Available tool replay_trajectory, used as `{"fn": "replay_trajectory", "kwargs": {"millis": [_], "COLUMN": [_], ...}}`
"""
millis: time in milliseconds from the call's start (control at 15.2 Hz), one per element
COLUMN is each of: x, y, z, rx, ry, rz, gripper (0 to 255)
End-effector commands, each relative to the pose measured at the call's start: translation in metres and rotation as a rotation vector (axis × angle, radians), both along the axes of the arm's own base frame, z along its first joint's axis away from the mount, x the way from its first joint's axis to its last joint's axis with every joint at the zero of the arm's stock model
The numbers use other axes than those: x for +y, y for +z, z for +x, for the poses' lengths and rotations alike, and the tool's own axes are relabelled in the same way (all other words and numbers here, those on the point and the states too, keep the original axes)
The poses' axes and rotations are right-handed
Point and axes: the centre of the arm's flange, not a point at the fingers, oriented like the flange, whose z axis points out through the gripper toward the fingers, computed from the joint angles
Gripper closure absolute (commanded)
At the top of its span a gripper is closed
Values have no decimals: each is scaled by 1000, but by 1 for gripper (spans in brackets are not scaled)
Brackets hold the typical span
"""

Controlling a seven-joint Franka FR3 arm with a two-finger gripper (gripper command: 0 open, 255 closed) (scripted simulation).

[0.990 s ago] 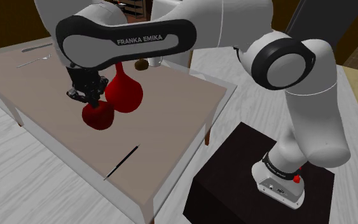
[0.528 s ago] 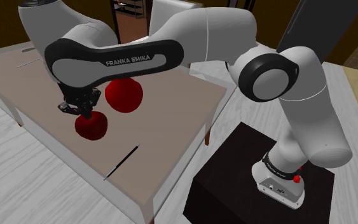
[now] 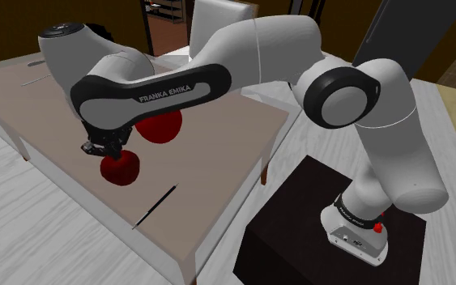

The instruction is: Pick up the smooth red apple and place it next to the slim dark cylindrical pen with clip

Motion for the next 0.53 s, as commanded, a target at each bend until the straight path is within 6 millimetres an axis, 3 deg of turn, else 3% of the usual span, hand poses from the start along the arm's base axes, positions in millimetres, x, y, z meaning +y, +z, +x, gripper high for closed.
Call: {"fn": "replay_trajectory", "kwargs": {"millis": [0, 396, 462], "x": [1, 1, 1], "y": [-3, -3, -3], "z": [0, 0, 0], "rx": [-1, -1, -1], "ry": [0, 0, 0], "rz": [1, 1, 1], "gripper": [255, 255, 0]}}
